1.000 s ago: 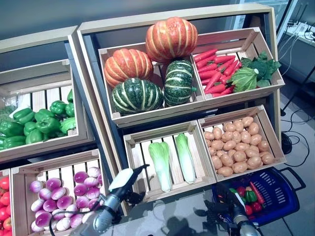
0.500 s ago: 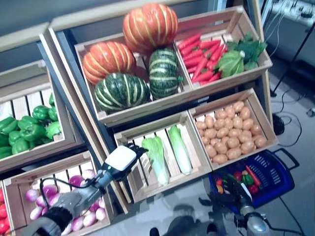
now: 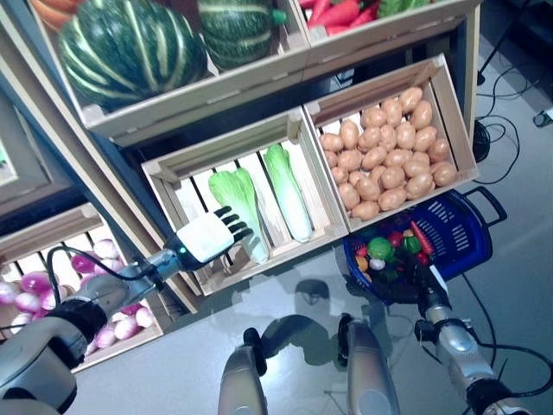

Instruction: Put vegetables into the basket

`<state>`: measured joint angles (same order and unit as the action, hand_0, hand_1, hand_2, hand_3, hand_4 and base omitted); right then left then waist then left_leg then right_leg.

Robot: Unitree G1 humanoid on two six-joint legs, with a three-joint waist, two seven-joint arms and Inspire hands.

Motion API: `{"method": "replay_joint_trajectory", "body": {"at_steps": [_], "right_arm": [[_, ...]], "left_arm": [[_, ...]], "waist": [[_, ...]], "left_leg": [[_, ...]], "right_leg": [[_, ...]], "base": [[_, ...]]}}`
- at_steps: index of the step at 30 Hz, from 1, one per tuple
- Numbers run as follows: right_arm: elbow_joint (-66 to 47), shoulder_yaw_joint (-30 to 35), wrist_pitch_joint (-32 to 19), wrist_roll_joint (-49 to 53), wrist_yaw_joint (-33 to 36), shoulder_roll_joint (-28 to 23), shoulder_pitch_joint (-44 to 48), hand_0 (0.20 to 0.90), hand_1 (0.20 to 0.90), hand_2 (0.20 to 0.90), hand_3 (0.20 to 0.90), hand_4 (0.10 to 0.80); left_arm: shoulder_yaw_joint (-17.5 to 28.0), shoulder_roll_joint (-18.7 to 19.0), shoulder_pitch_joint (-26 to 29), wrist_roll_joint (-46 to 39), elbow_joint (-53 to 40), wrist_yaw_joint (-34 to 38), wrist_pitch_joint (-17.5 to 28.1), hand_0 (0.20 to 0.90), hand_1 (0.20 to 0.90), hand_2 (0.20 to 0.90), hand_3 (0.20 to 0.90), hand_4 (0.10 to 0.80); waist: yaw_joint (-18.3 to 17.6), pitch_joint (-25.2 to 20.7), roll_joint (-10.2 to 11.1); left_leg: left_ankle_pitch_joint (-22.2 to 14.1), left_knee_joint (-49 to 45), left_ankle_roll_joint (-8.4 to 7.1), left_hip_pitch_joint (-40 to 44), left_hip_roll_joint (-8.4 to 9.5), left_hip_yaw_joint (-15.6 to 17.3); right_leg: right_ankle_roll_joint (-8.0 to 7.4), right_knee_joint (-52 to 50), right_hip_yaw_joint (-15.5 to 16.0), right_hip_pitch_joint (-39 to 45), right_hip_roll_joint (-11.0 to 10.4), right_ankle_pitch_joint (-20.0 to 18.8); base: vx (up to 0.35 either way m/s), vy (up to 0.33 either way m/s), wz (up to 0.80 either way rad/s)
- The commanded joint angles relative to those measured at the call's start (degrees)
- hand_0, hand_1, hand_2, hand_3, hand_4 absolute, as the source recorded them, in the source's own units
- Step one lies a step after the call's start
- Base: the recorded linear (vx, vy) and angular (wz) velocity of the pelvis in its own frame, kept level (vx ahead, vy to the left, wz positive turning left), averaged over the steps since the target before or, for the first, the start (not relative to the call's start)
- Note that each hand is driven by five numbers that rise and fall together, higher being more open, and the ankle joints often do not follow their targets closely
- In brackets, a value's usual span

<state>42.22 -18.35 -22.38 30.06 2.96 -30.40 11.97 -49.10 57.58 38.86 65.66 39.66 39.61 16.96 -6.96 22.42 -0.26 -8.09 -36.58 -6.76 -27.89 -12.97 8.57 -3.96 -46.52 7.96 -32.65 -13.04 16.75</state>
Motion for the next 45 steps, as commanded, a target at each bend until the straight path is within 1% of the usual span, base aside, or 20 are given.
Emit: {"method": "replay_joint_trajectory", "body": {"at_steps": [1, 5, 11, 14, 19, 22, 23, 25, 28, 31, 34, 36, 39, 41, 45], "right_arm": [[-5.48, 1.79, -4.76, 2.84, 1.44, -2.65, 1.62, 0.9, 0.9, 0.9, 0.9, 0.8], [-4.79, 2.26, -4.55, 4.34, 1.15, -3.31, 3.25, 0.9, 0.9, 0.9, 0.9, 0.8], [-5.58, 2.34, -3.25, 4.14, 1.29, -3.76, 3.9, 0.9, 0.9, 0.9, 0.9, 0.8], [-6.34, 2.55, -3.01, 4.16, 1.33, -3.81, 3.26, 0.9, 0.9, 0.9, 0.9, 0.8], [-6.65, 2.7, -3.22, 4.3, 1.62, -4.02, 3.63, 0.9, 0.9, 0.9, 0.9, 0.8], [-8.66, 2.94, -3.12, 5.4, 2.5, -4.74, 4.06, 0.9, 0.9, 0.9, 0.9, 0.8], [-9.08, 3.24, -3.31, 6.1, 2.49, -5.09, 4.23, 0.9, 0.9, 0.9, 0.9, 0.8], [-10.55, 3.83, -3.42, 7.27, 2.86, -5.86, 4.39, 0.9, 0.9, 0.9, 0.9, 0.8], [-12.56, 4.91, -4.34, 7.64, 3.19, -6.23, 4.19, 0.9, 0.9, 0.9, 0.9, 0.8], [-13.78, 5.73, -5.27, 7.76, 2.83, -6.71, 4.49, 0.9, 0.9, 0.9, 0.9, 0.8], [-15.66, 6.6, -4.74, 7.07, 2.93, -7.01, 5.1, 0.9, 0.9, 0.9, 0.9, 0.8], [-16.45, 6.93, -4.7, 6.89, 2.99, -7.19, 5.43, 0.9, 0.9, 0.9, 0.9, 0.8], [-17.96, 7.49, -5.2, 6.74, 3.39, -7.71, 5.28, 0.9, 0.9, 0.9, 0.9, 0.8], [-19.44, 8.45, -5.12, 7.26, 3.96, -8.34, 5.13, 0.9, 0.9, 0.9, 0.9, 0.8], [-20.84, 9.91, -5.13, 7.6, 4.01, -8.83, 5.32, 0.9, 0.9, 0.9, 0.9, 0.8]], "left_arm": [[3.33, 2.56, 4.31, 0.06, -0.15, 6.75, -3.72, 0.9, 0.9, 0.9, 0.9, 0.8], [2.01, 2.46, 7.19, 2.61, 0.43, 7.69, -3.37, 0.9, 0.9, 0.9, 0.9, 0.8], [1.21, 2.88, 10.08, 4.74, 0.24, 8.31, -5.16, 0.9, 0.9, 0.9, 0.9, 0.8], [0.78, 3.19, 11.48, 5.63, -0.02, 7.3, -4.45, 0.9, 0.9, 0.9, 0.9, 0.8], [0.24, 3.4, 12.68, 5.83, 0.05, 7.15, -3.86, 0.9, 0.9, 0.9, 0.9, 0.8], [0.19, 4.12, 13.61, 5.33, -0.92, 6.45, -3.87, 0.9, 0.9, 0.9, 0.9, 0.8], [0.06, 4.25, 13.81, 4.86, -1.01, 6.28, -4.17, 0.9, 0.9, 0.9, 0.9, 0.8], [0.01, 4.54, 14.3, 4.51, -1.63, 5.82, -4.44, 0.9, 0.9, 0.9, 0.9, 0.8], [-0.12, 4.66, 14.87, 4.32, -2.97, 4.17, -5.22, 0.9, 0.9, 0.9, 0.9, 0.8], [-0.58, 4.64, 15.92, 4.81, -2.77, 3.32, -4.71, 0.9, 0.9, 0.9, 0.9, 0.8], [-0.7, 4.72, 16.86, 5.2, -2.55, 2.61, -4.62, 0.9, 0.9, 0.9, 0.9, 0.8], [-0.99, 4.66, 17.58, 6.47, -2.24, 2.03, -4.37, 0.9, 0.9, 0.9, 0.9, 0.8], [-1.93, 4.96, 18.9, 5.78, -2.32, 0.14, -4.43, 0.9, 0.9, 0.9, 0.9, 0.8], [-2.31, 5.52, 19.64, 5.64, -2.5, -2.06, -4.01, 0.9, 0.9, 0.9, 0.9, 0.8], [-2.91, 5.67, 20.71, 6.54, -1.49, -3.27, -2.99, 0.9, 0.9, 0.9, 0.9, 0.8]], "waist": [[0.04, -3.73, 0.08], [0.06, -3.35, 0.21], [-0.23, -3.17, 0.42], [-0.49, -2.82, 0.5], [-0.6, -2.31, 0.52], [-0.8, -1.84, 0.64], [-0.91, -1.72, 0.65], [-1.0, -1.56, 0.7], [-1.31, -1.25, 0.77], [-1.62, -1.08, 0.79], [-1.65, -0.98, 0.88], [-1.69, -0.83, 0.98], [-1.81, -0.64, 1.17], [-1.88, -0.59, 1.22], [-2.02, -0.53, 1.28]], "left_leg": [[-6.03, -7.42, 1.29, -3.39, -0.64, 0.61], [-8.07, -11.93, 0.85, -6.89, -1.12, -0.85], [-9.69, -16.14, 0.4, -10.53, -1.68, -1.91], [-10.27, -18.17, 0.09, -12.47, -1.98, -2.6], [-10.72, -20.03, -0.13, -15.04, -1.51, -3.5], [-11.25, -22.26, -0.25, -17.56, -1.42, -3.7], [-13.32, -24.09, -0.62, -17.91, -1.53, -3.87], [-13.8, -25.26, -0.6, -18.93, -1.65, -3.84], [-14.8, -27.86, -0.77, -20.83, -2.17, -3.98], [-15.53, -30.27, -0.73, -22.99, -2.66, -4.08], [-16.11, -32.62, -0.79, -25.58, -3.0, -4.66], [-16.09, -34.01, -0.81, -27.52, -3.53, -5.25], [-16.43, -36.12, -0.89, -30.31, -4.14, -5.73], [-16.67, -37.84, -0.92, -32.49, -4.7, -6.01], [-17.28, -40.6, -0.72, -35.55, -5.41, -6.39]], "right_leg": [[-0.94, -1.2, -0.13, 1.52, -1.83, -0.73], [-1.32, -5.36, -0.78, -1.99, -2.9, 0.59], [-1.87, -9.34, -1.23, -5.51, -3.62, 2.04], [-2.26, -11.11, -1.55, -7.29, -3.99, 2.44], [-2.67, -12.78, -2.0, -9.73, -3.94, 2.64], [-2.89, -14.49, -2.29, -12.09, -3.89, 2.72], [-3.44, -16.17, -2.51, -12.41, -3.97, 4.47], [-3.43, -17.23, -2.44, -13.42, -4.15, 4.76], [-3.5, -19.65, -2.56, -15.22, -4.58, 5.59], [-3.51, -22.16, -2.54, -17.37, -5.06, 6.35], [-3.55, -24.93, -2.52, -20.07, -5.43, 7.16], [-3.53, -27.06, -2.55, -22.05, -5.69, 7.76], [-3.5, -29.58, -2.73, -24.8, -6.07, 8.34], [-3.57, -31.99, -2.99, -27.08, -6.09, 8.91], [-3.7, -35.56, -3.48, -30.32, -5.91, 9.74]], "base": [[-0.083, -0.007, 0.06], [-0.061, -0.005, 0.02], [-0.04, -0.002, 0.02], [-0.027, -0.003, -0.01], [-0.043, -0.001, 0.01], [-0.034, 0.005, 0.01], [0.0, 0.0, 0.0], [-0.017, 0.012, 0.0], [0.0, 0.0, 0.0], [-0.005, 0.025, 0.01], [0.0, 0.0, 0.0], [-0.006, 0.003, -0.02], [-0.004, -0.007, -0.05], [0.003, -0.006, -0.02], [0.005, -0.001, -0.01]]}}
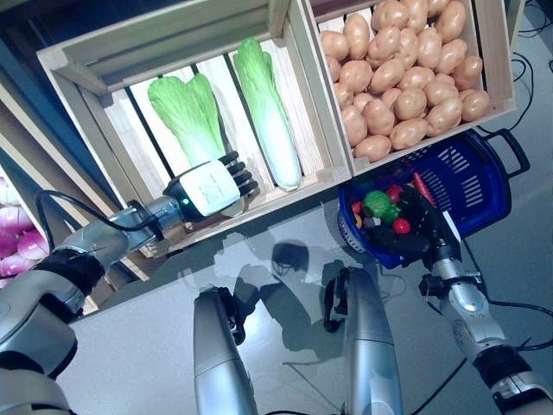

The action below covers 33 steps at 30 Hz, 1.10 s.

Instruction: Put vegetables into the basket

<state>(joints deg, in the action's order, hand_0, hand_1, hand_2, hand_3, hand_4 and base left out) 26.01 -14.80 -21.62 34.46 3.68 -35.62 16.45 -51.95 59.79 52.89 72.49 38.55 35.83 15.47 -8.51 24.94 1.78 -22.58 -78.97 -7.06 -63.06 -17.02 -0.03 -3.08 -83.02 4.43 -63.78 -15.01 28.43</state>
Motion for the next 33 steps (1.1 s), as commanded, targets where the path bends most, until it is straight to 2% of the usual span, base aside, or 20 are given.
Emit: {"method": "replay_joint_trajectory", "body": {"at_steps": [1, 7, 16, 25, 26, 27, 33], "right_arm": [[-5.15, 6.62, -5.69, 2.93, 3.45, -3.68, 1.05, 0.9, 0.9, 0.9, 0.9, 0.8], [-6.29, 7.77, -4.69, 2.55, 4.64, -4.51, 2.54, 0.9, 0.9, 0.9, 0.9, 0.8], [-10.36, 10.67, -2.55, 2.91, 4.16, -6.33, 2.51, 0.9, 0.9, 0.9, 0.9, 0.8], [-10.78, 10.73, -4.52, 3.81, 2.13, -6.91, 3.36, 0.9, 0.9, 0.9, 0.9, 0.8], [-10.91, 10.83, -4.68, 3.71, 2.12, -6.98, 3.45, 0.9, 0.9, 0.9, 0.9, 0.8], [-11.09, 10.85, -4.85, 3.35, 2.4, -6.9, 3.67, 0.9, 0.9, 0.9, 0.9, 0.8], [-12.54, 11.37, -4.79, 2.13, 4.76, -7.22, 4.27, 0.9, 0.9, 0.9, 0.9, 0.8]], "left_arm": [[-0.34, 3.42, 7.1, -0.56, -0.04, -0.41, -1.15, 0.9, 0.9, 0.9, 0.9, 0.8], [-2.29, 3.08, 10.01, -2.08, 3.59, -7.66, 1.09, 0.9, 0.9, 0.9, 0.9, 0.8], [-2.5, 4.96, 13.14, -5.38, 4.37, -11.5, -0.97, 0.9, 0.9, 0.9, 0.9, 0.8], [-2.02, 5.52, 14.87, -10.75, 8.46, -14.24, -5.34, 0.9, 0.9, 0.9, 0.9, 0.8], [-1.93, 5.65, 14.92, -11.25, 8.68, -14.68, -5.8, 0.731, 0.731, 0.731, 0.731, 0.687], [-1.97, 5.61, 15.11, -11.29, 8.97, -14.73, -6.02, 0.305, 0.305, 0.305, 0.305, 0.403], [-1.86, 6.12, 14.88, -12.86, 9.03, -13.46, -4.08, 0.3, 0.3, 0.3, 0.3, 0.4]], "waist": [[-0.52, -3.05, -0.78], [-1.05, -2.83, -0.79], [-1.26, -1.68, -0.65], [-1.31, -1.26, -0.66], [-1.25, -1.3, -0.68], [-1.24, -1.33, -0.7], [-1.1, -1.85, -0.98]], "left_leg": [[-2.96, 1.16, -0.35, -1.1, -1.56, 2.15], [-3.63, -2.01, 0.4, -4.7, -2.56, 2.1], [-3.94, -5.38, 1.02, -9.03, -3.95, 2.2], [-4.1, -7.24, 1.27, -10.54, -4.96, 1.6], [-4.07, -7.28, 1.28, -10.57, -4.94, 1.56], [-4.06, -7.34, 1.28, -10.65, -4.92, 1.48], [-4.04, -6.47, 1.65, -9.41, -4.49, 1.53]], "right_leg": [[-4.62, 0.1, -0.06, 0.06, -3.83, -1.71], [-4.66, -3.86, -0.91, -3.62, -3.42, -1.01], [-4.95, -6.44, -2.12, -7.69, -2.94, -1.66], [-4.9, -8.61, -2.52, -9.28, -3.56, -1.27], [-4.9, -8.61, -2.56, -9.27, -3.63, -1.24], [-4.9, -8.62, -2.65, -9.33, -3.69, -1.22], [-4.71, -7.53, -2.45, -8.17, -4.16, -1.27]], "base": [[0.018, -0.001, -0.08], [0.03, 0.009, -0.09], [0.002, 0.018, -0.08], [-0.008, 0.004, -0.05], [0.0, 0.0, 0.0], [0.0, 0.0, 0.0], [-0.002, -0.001, 0.01]]}}
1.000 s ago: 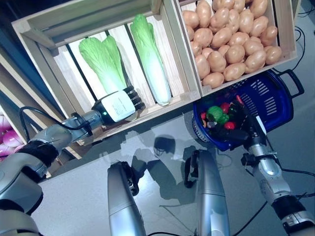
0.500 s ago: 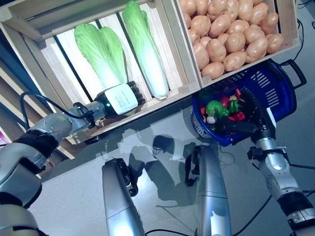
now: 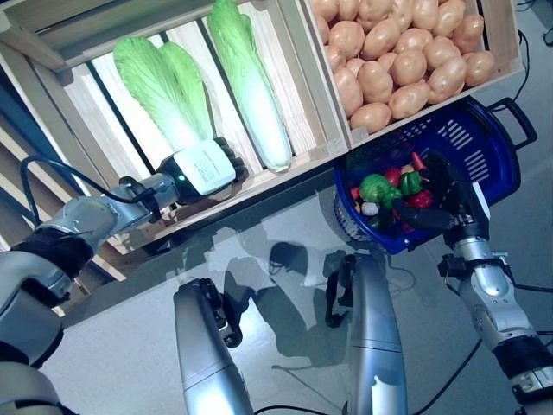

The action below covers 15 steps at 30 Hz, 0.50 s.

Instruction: Put vegetables into the basket

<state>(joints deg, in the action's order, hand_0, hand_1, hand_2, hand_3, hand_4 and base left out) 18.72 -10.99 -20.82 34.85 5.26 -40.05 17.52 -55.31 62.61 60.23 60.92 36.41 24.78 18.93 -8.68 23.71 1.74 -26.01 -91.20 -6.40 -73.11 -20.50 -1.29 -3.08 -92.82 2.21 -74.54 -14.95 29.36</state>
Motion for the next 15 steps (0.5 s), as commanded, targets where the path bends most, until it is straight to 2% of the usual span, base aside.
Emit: {"method": "replay_joint_trajectory", "body": {"at_steps": [1, 8, 15], "right_arm": [[-5.31, 7.63, -5.58, 1.93, 3.04, -2.77, 3.14, 0.9, 0.9, 0.9, 0.9, 0.8], [-5.09, 6.48, -6.41, 0.95, 1.54, -2.13, 3.57, 0.9, 0.9, 0.9, 0.9, 0.8], [-5.09, 4.06, -7.62, -0.07, 1.49, -1.81, 4.45, 0.9, 0.9, 0.9, 0.9, 0.8]], "left_arm": [[1.36, 3.49, 7.45, -1.9, 11.01, -2.45, -7.26, 0.3, 0.3, 0.3, 0.3, 0.4], [1.4, 3.4, 6.68, -3.29, 11.07, -0.51, -6.23, 0.3, 0.3, 0.3, 0.3, 0.4], [1.69, 3.09, 5.19, -6.3, 8.85, 2.6, -4.41, 0.3, 0.3, 0.3, 0.3, 0.4]], "waist": [[-0.98, -0.87, -1.02], [-1.02, -1.99, -1.44], [-1.15, -2.87, -1.85]], "left_leg": [[-0.56, 6.28, 1.15, 1.25, -0.92, 2.89], [-0.1, 8.64, 1.95, 4.87, -0.71, 3.56], [1.43, 14.13, 2.0, 10.87, -0.93, 5.94]], "right_leg": [[-4.66, 2.81, -0.11, 3.12, -4.17, -2.27], [-4.03, 5.86, 0.29, 6.81, -4.43, -3.15], [-3.69, 12.36, 2.23, 13.14, -4.47, -4.83]], "base": [[0.0, 0.0, 0.0], [0.011, 0.003, 0.01], [-0.005, 0.003, 0.01]]}}
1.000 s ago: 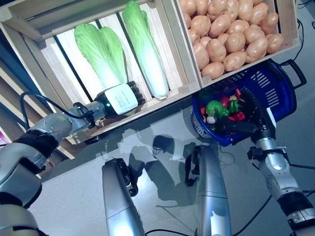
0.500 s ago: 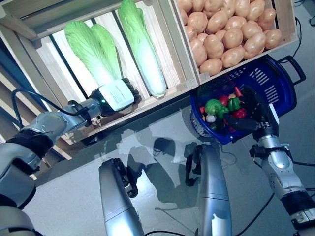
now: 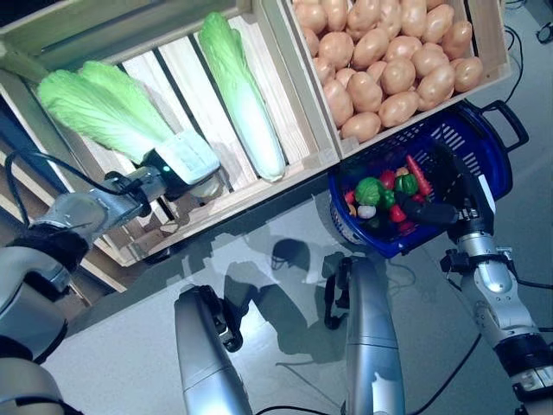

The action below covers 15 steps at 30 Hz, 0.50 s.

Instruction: Put vegetables into the basket

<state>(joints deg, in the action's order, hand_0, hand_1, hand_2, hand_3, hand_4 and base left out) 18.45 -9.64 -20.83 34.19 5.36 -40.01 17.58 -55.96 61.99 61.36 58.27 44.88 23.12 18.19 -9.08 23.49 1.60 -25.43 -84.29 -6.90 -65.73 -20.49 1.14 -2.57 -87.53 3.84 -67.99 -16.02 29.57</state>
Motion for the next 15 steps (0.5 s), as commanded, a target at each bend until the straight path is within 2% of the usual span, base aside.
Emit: {"method": "replay_joint_trajectory", "body": {"at_steps": [1, 6, 9, 12, 15], "right_arm": [[-4.46, 1.98, -8.32, 0.2, 1.51, -1.71, 4.57, 0.9, 0.9, 0.9, 0.9, 0.8], [-3.9, 1.8, -10.04, 0.7, 0.62, -1.39, 3.09, 0.9, 0.9, 0.9, 0.9, 0.8], [-3.8, 2.29, -10.91, 0.46, -0.44, -0.21, 1.68, 0.9, 0.9, 0.9, 0.9, 0.8], [-4.16, 2.34, -10.93, -0.08, -1.93, 1.83, 0.02, 0.9, 0.9, 0.9, 0.9, 0.8], [-3.72, 1.61, -11.24, -0.85, -3.09, 4.14, -1.16, 0.9, 0.9, 0.9, 0.9, 0.8]], "left_arm": [[2.65, 3.45, 3.48, -5.44, 0.1, 5.23, -3.37, 0.3, 0.3, 0.3, 0.3, 0.4], [4.6, 3.96, 1.0, -13.05, -1.73, 7.06, -2.72, 0.3, 0.3, 0.3, 0.3, 0.4], [7.97, 4.2, -1.8, -18.66, -3.6, 10.0, -0.69, 0.3, 0.3, 0.3, 0.3, 0.4], [13.92, 3.66, -6.88, -24.0, -7.15, 13.47, 2.71, 0.3, 0.3, 0.3, 0.3, 0.4], [19.89, 1.97, -12.25, -29.28, -10.76, 13.5, 6.56, 0.3, 0.3, 0.3, 0.3, 0.4]], "waist": [[-0.73, -2.95, -1.82], [-0.38, -4.06, -2.01], [0.22, -5.27, -2.17], [1.15, -6.96, -2.33], [1.99, -8.59, -2.51]], "left_leg": [[1.51, 9.03, 2.44, 5.54, -0.8, 4.08], [3.23, 13.88, 2.37, 11.15, -0.03, 5.32], [4.16, 17.46, 2.46, 14.89, 0.59, 5.83], [4.97, 21.86, 2.47, 19.38, 1.24, 5.97], [5.7, 26.52, 2.49, 24.03, 1.95, 6.17]], "right_leg": [[-4.02, 9.27, 1.13, 8.78, -3.29, -5.54], [-3.73, 14.77, 2.11, 14.35, -3.14, -6.88], [-3.73, 18.08, 2.3, 17.68, -3.0, -7.52], [-3.76, 21.67, 2.36, 21.58, -3.18, -8.04], [-3.83, 25.49, 2.57, 25.62, -3.37, -8.6]], "base": [[-0.012, 0.013, 0.04], [0.027, -0.017, 0.01], [0.046, -0.05, 0.02], [0.053, -0.059, 0.02], [0.076, -0.03, 0.05]]}}
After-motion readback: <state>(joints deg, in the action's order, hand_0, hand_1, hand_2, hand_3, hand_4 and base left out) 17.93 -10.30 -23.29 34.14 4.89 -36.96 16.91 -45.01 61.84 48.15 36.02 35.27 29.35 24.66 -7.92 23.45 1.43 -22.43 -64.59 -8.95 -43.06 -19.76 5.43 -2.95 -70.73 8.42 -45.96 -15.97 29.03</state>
